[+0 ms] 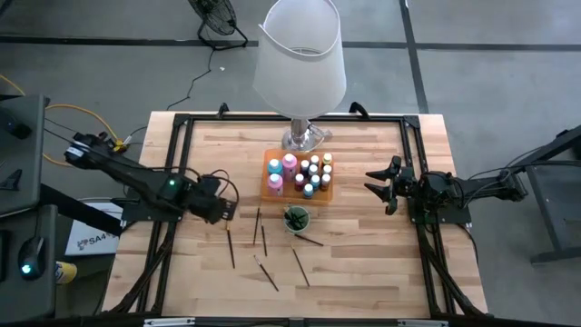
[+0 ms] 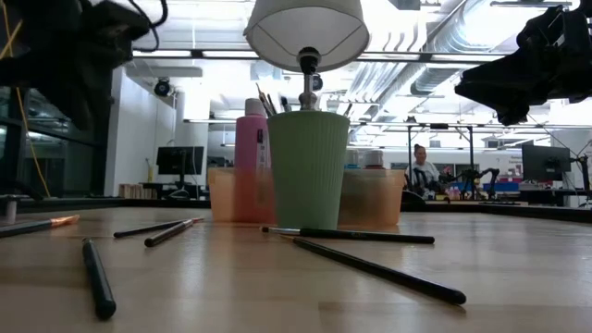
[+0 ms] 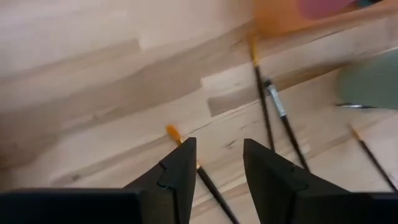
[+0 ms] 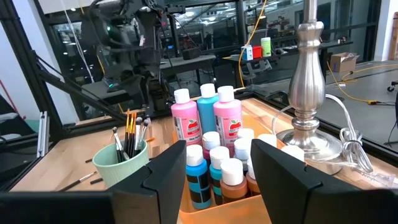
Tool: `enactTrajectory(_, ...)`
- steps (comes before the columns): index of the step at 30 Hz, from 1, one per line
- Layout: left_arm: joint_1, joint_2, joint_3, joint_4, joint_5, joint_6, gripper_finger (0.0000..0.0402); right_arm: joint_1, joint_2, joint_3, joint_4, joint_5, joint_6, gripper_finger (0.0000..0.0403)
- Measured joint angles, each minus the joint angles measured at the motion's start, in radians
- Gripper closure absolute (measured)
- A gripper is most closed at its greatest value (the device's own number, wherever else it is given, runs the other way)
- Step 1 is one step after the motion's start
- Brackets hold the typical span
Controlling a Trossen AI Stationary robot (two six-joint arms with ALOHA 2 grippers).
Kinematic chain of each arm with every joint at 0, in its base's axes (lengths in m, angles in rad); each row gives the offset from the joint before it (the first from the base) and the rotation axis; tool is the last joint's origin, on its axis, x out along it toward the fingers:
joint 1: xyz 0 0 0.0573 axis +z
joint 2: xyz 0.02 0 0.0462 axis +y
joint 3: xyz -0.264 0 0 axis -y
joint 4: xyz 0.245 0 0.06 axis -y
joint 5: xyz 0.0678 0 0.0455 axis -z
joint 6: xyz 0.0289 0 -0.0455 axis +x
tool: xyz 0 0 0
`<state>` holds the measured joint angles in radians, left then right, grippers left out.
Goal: Pick & Place Paint Supplies
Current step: Put the orange paintbrushes into the green cup
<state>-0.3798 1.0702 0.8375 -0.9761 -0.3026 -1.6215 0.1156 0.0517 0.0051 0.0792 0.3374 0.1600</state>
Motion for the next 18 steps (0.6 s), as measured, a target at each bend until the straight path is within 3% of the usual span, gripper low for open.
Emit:
enactTrajectory(6,0.001,0.113,0.0,-0.001,0.067,-0.059,0.0243,0.0,0.0,0.0,0.001,0.0,0.0,0.0229)
enactTrajectory(10,0.062,0.175,0.0,0.0,0.133,-0.159,0.0205,0.0,0.0,0.0,0.0,0.0,0.0,0.0229)
enactTrajectory(18,0.18,0.316,0.0,0.047,0.282,-0.11,0.0174,0.0,0.0,0.0,0.001,0.0,0.0,0.0229)
